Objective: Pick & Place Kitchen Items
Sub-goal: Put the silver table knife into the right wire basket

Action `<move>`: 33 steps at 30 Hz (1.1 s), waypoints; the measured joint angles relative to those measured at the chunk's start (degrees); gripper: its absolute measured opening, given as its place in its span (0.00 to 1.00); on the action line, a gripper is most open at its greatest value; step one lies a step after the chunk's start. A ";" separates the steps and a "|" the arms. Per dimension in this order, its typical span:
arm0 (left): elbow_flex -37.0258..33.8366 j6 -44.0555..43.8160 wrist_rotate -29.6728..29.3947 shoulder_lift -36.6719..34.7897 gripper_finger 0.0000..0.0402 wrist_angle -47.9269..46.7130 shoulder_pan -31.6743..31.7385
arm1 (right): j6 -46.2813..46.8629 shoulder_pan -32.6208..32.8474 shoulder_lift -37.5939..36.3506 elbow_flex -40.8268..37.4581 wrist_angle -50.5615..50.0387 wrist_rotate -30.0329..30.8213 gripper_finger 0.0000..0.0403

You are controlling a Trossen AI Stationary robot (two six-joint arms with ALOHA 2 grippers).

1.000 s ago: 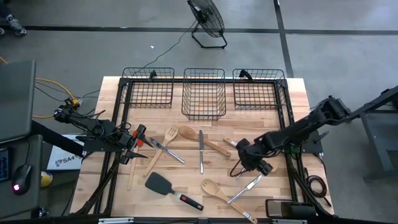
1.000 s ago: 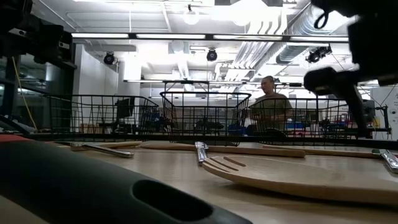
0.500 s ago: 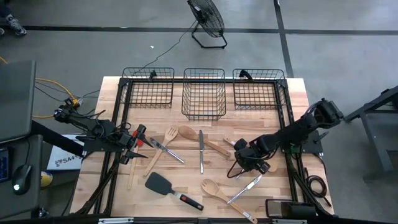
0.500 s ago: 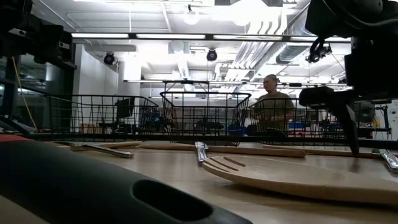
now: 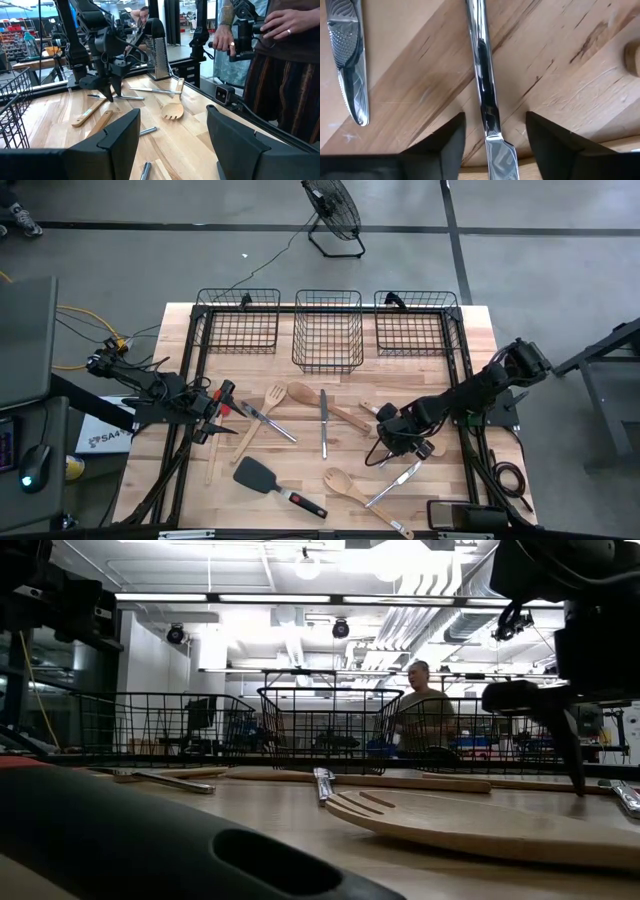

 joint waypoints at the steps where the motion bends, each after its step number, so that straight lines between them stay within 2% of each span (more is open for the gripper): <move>1: 0.02 0.01 0.00 0.02 0.57 -0.02 0.00 | 0.00 0.00 0.04 -0.02 -0.14 0.00 0.44; 8: 0.00 0.00 0.00 0.00 0.57 0.00 0.00 | 0.00 0.00 0.08 -0.04 -0.87 0.26 0.26; 18: 0.01 0.00 0.00 0.02 0.57 0.00 -0.01 | 0.00 0.01 0.09 -0.09 -1.06 0.18 0.08; 33: 0.01 0.02 0.00 0.01 0.57 0.00 -0.02 | 7.71 0.02 -2.92 -0.35 -1.84 0.08 0.07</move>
